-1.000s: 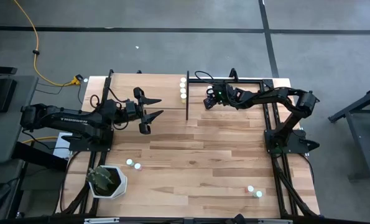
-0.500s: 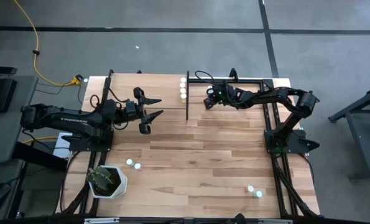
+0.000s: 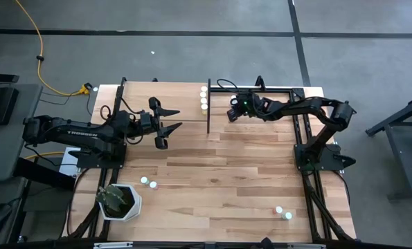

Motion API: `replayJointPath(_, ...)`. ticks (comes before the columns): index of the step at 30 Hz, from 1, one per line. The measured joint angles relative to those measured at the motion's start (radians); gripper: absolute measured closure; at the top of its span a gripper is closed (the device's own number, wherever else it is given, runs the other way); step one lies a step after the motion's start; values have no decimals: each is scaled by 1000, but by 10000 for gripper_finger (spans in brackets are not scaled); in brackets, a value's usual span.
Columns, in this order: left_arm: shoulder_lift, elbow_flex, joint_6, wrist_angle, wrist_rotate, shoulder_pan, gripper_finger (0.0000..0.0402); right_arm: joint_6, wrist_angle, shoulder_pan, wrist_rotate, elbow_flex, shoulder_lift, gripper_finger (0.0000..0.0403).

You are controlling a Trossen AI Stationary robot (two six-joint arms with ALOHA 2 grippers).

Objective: Pick and place medicine bottles onto shelf by color
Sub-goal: Put the top pink pill bottle on the shelf

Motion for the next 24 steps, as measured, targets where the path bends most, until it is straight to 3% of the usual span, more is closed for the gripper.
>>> replayJointPath(6, 0, 0, 0, 0, 0, 0, 202, -37, -78, 10, -29, 0, -113, 300)
replayJointPath(16, -1, 0, 0, 3, 0, 0, 202, -186, -125, 100, -29, 61, -441, 300)
replayJointPath(20, -2, 0, -1, 5, 0, -1, 202, -268, -170, 148, -29, 202, -436, 300)
replayJointPath(24, -2, 0, -15, 11, 0, -1, 202, -381, -233, 194, -29, 376, -332, 300)
